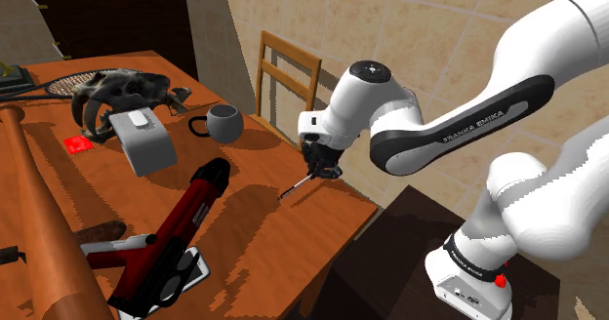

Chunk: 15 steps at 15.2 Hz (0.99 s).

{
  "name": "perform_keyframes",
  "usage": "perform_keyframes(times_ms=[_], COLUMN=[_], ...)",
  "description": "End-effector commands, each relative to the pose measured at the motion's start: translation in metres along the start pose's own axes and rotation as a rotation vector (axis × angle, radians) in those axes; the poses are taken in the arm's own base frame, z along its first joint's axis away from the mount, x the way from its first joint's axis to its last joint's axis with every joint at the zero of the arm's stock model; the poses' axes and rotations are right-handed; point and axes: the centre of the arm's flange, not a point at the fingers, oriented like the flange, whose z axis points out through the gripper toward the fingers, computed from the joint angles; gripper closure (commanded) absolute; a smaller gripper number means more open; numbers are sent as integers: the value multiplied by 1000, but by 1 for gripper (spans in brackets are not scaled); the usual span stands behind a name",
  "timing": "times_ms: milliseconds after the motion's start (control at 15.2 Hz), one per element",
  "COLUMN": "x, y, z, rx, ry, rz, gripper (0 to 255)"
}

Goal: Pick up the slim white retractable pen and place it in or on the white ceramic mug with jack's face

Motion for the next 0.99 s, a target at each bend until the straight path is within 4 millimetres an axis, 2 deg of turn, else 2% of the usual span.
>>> perform_keyframes(times_ms=[0,924], x=[-1,-6], y=[3,23], z=[-11,-82], rx=[0,0], ry=[0,0], rz=[0,0], gripper=[255,255])
